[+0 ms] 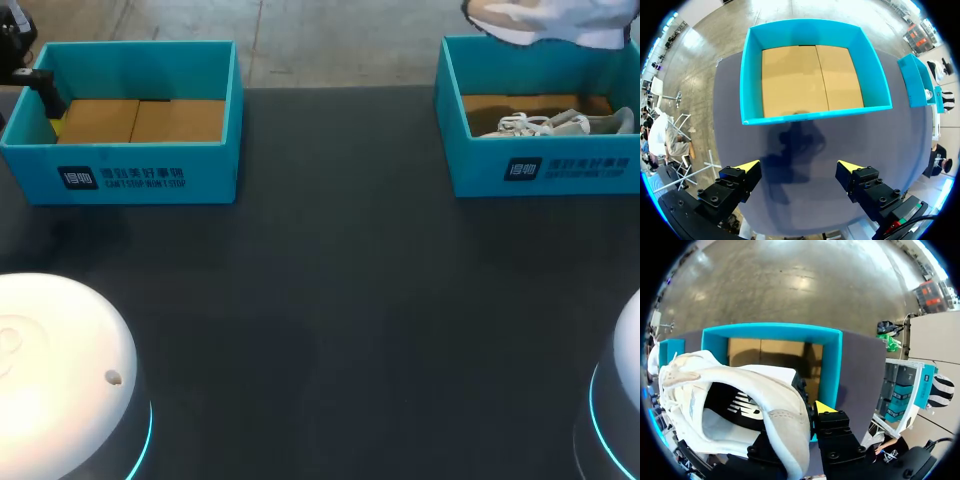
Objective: Take the shoe out of the shoebox, open the shoe tongue, remove and reinsert the insole, then place the shoe into the shoebox
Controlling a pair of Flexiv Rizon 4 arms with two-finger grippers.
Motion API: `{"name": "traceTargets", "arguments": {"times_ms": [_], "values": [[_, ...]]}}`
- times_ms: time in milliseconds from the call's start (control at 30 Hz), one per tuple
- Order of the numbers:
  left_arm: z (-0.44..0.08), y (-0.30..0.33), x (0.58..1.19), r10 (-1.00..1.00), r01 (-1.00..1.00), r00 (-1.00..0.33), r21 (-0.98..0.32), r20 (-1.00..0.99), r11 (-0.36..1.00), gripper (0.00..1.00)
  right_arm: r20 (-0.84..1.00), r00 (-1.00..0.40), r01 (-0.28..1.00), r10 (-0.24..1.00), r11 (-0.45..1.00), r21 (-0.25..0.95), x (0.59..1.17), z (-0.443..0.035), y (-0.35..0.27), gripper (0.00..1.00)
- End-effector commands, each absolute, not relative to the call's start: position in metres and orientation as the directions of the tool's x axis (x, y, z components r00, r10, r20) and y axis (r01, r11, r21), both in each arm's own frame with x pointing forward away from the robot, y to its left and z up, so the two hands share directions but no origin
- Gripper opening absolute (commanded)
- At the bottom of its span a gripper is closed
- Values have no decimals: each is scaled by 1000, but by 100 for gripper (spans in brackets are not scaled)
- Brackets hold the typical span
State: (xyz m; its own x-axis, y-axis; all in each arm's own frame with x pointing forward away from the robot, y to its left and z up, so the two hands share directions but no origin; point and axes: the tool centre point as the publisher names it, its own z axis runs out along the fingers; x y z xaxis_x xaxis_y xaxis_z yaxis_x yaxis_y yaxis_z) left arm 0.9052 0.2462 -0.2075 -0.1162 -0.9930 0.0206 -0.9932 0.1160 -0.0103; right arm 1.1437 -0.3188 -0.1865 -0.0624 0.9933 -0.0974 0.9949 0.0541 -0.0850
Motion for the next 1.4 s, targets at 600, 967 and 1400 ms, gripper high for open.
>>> {"name": "traceTargets", "arguments": {"times_ms": [600,967,1400], "values": [[-207,246,904,-993,-993,-116,-11,18,116,100,-117,-61,987,991,42,-154,1108,-223,-323,0],[-207,246,904,-993,-993,-116,-11,18,116,100,-117,-61,987,991,42,-154,1108,-223,-323,0],[-207,246,904,-993,-993,-116,-11,18,116,100,-177,-29,999,984,24,-33,1114,-232,-322,0]]}}
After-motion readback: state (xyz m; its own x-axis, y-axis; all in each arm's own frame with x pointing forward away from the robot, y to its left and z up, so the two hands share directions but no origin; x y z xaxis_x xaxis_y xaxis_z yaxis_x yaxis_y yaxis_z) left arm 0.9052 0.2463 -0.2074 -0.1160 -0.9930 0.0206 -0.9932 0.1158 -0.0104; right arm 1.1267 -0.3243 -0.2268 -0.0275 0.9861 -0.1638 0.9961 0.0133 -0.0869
